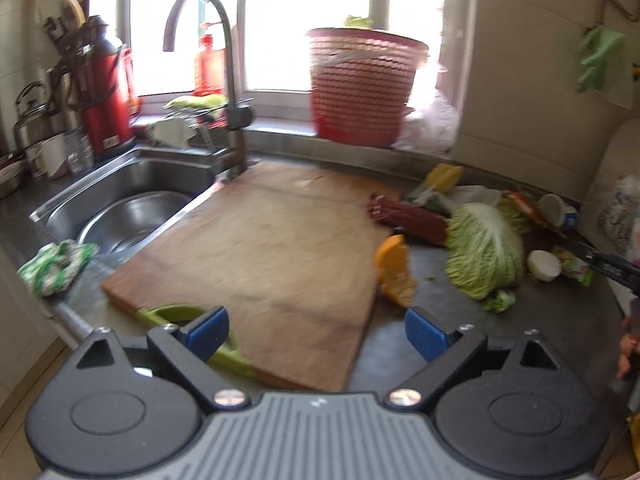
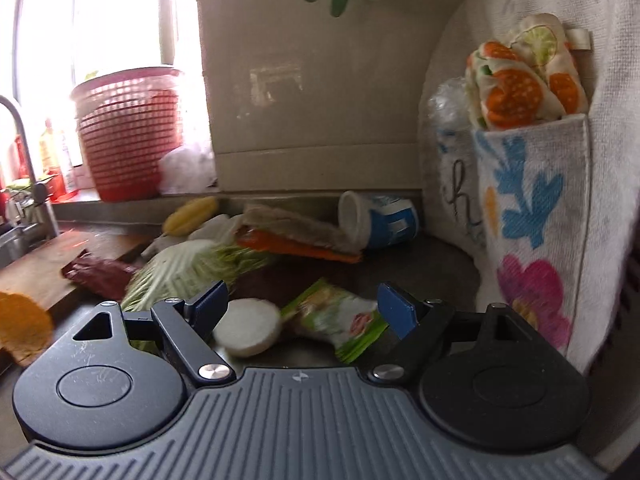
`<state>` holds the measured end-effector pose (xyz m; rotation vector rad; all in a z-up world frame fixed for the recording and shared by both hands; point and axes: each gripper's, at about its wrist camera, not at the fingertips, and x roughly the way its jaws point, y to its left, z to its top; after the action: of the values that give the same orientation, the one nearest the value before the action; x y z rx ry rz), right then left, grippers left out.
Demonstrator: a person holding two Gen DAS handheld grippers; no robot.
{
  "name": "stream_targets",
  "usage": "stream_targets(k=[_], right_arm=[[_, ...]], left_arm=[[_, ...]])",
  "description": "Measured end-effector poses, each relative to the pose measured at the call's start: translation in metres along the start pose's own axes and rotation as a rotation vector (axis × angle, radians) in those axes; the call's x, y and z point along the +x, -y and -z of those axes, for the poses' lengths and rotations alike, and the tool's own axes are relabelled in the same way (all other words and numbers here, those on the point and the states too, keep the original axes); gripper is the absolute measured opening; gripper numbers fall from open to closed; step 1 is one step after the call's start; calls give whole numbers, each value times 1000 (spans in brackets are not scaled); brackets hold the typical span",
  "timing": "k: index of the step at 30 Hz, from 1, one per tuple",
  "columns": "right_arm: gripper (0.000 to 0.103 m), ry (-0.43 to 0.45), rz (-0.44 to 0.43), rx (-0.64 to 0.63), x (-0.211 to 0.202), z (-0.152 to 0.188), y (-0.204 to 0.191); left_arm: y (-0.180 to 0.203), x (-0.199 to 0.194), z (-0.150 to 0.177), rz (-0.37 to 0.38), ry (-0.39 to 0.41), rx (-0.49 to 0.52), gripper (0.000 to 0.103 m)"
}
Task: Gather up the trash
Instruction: 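Move both open tools back to the trash heap on the counter, then close the left tool on the napa cabbage while the right tool grasps a green pea snack packet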
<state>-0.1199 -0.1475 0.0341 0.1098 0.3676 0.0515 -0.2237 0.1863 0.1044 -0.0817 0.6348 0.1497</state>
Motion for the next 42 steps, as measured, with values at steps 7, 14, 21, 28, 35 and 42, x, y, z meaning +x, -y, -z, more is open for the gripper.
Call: stream_targets(k=[7,14,21,28,35,42], right_arm=[[103,-35,12,33,26,-2,13],[103,-79,-5,90,46,1,30],[103,-152,-38,142,54,4,41],[103,-182,-66,169,56,7,42],[103,-191,-84,187,52,8,44],[81,-206,-112,189,51,10,43]], left_arm=[[39,4,-13,105,20,37,95],[85,23,-24,216,17,75,95],[127,62,-27,287,-8,120,95],[157,115,-31,278,-33,159,93],[174,160,-36,254,-62,163,89],[185,186,-34,229,-118,166,74]])
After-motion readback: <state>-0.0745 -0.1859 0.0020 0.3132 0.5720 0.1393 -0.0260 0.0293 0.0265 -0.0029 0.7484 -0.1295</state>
